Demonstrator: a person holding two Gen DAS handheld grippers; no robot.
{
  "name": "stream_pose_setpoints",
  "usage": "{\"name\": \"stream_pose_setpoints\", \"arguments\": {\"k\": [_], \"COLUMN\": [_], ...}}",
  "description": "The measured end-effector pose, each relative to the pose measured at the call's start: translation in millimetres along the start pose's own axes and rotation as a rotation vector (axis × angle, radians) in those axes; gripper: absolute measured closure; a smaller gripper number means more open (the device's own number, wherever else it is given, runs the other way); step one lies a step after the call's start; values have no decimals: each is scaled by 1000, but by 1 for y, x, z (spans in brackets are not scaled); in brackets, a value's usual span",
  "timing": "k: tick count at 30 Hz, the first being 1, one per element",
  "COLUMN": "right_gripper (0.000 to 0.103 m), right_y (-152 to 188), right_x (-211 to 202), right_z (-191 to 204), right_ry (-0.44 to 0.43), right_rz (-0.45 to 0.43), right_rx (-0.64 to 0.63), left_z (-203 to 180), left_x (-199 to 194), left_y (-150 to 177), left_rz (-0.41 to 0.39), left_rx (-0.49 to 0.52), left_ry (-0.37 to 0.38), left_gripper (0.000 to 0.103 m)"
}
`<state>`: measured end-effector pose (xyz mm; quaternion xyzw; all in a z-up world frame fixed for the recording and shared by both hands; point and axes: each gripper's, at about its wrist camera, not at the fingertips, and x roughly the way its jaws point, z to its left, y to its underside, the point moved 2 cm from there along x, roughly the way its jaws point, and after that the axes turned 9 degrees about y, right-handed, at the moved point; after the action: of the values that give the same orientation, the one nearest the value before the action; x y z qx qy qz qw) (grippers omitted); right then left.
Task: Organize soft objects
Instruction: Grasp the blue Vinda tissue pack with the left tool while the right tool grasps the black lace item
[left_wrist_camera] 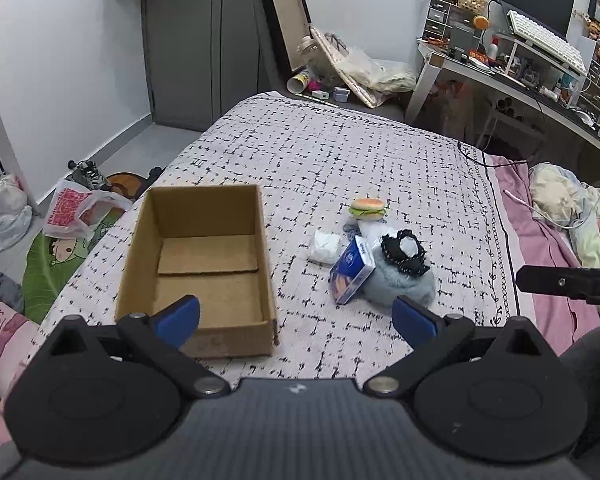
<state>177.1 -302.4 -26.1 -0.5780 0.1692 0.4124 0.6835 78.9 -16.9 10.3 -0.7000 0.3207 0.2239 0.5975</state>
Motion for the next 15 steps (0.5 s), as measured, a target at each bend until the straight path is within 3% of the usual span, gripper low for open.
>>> {"name": "stream_pose_setpoints", "arguments": {"k": [15], "right_gripper": [0], "right_y": [-58], "right_x": [21], "right_z": [-11], "right_ry": [-25], "right_rz": [-21], "right_rx": [66], "left_z": [-22], "left_x": [30], "left_y": [-41], "left_rz": [10], "left_rx": [-4], "left_ry": [39], "left_gripper": [2]}}
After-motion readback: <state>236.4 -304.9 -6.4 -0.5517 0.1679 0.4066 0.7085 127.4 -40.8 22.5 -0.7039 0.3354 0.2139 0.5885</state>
